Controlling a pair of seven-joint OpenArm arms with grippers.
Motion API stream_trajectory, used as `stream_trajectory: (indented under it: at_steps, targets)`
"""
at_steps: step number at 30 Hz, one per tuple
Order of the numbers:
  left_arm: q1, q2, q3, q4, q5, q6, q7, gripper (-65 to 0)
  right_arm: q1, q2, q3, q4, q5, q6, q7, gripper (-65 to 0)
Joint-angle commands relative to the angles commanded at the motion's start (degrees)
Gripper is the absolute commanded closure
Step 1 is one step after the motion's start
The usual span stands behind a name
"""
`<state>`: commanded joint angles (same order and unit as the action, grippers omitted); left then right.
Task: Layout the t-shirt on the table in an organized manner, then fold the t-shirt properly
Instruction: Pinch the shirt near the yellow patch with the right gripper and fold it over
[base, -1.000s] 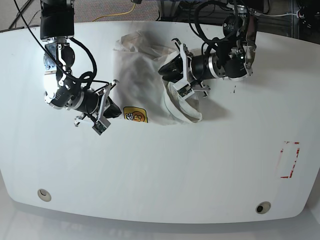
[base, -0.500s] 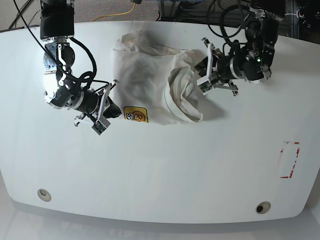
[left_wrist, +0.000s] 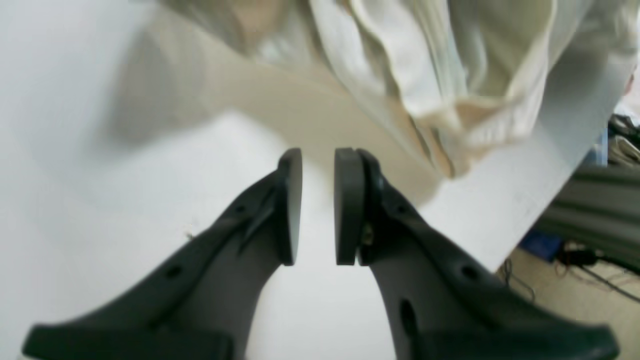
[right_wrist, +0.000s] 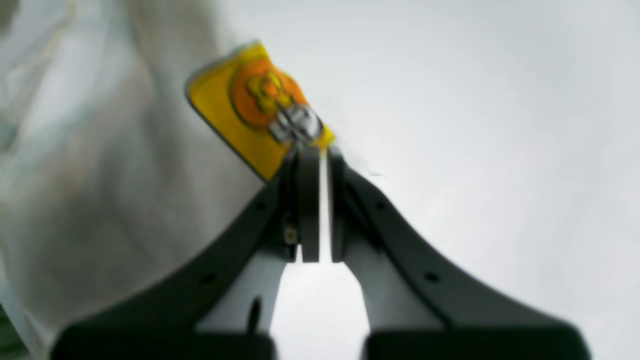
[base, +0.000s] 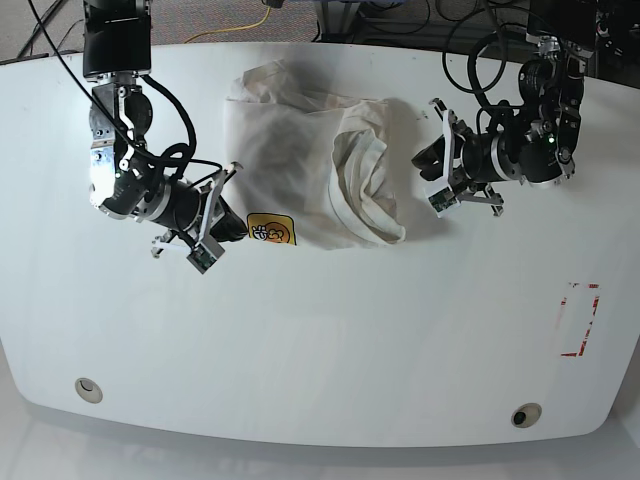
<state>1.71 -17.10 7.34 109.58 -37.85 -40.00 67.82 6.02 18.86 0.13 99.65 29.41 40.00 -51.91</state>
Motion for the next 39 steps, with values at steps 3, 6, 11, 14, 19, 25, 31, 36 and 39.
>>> stream_trajectory:
  at_steps: [3,6,11,14,19,25,31,36,39]
  targets:
    - [-2.11,1.49,2.46,-0.35,0.26,0.0,0.0,-9.4,0.44,-0.35,-0.26,-0.79,0.0,0.0,0.0,-1.6]
    - [-4.13,1.93,7.21,-0.35,0.35,0.0,0.0,-9.4,1.49,-2.11,-0.26,-2.02,0.0,0.0,0.09,-1.6]
    - [-4.31,3.16,12.84,-2.73,4.48,0.0,0.0,-9.4,2.2,-3.25,-0.26,-4.04,-3.96,0.0,1.76,-1.4]
    - [-4.4,3.78,15.65,-4.84,7.56,0.0,0.0,-9.4,1.58,-4.13,-0.26,-4.04,-7.12,0.0,4.57,-1.4]
    - [-4.48,3.16,17.93,-8.62,12.22,0.0,0.0,-9.4,-0.18,-4.66,-0.26,-6.51,-11.69,0.0,7.56,-1.4]
    - [-4.48,0.35,18.2,-11.52,15.47,0.0,-0.18,-9.4,-2.02,-4.13,0.35,-11.96,-12.57,0.0,9.76,-1.3]
    - [-6.68,-2.29,18.11,-11.6,15.47,0.0,-0.26,-9.4,-7.82,-3.69,4.22,-11.25,-12.57,0.0,13.45,-1.3]
    - [-9.85,-2.64,18.02,-11.87,15.56,0.0,-0.35,-9.4,-13.01,-4.04,6.59,-5.63,-12.57,0.0,13.36,-1.3]
    - [-12.04,-2.46,18.02,-11.87,15.65,0.0,-0.44,-9.4,-15.38,-4.13,7.03,-2.02,-12.57,0.0,13.19,-1.3]
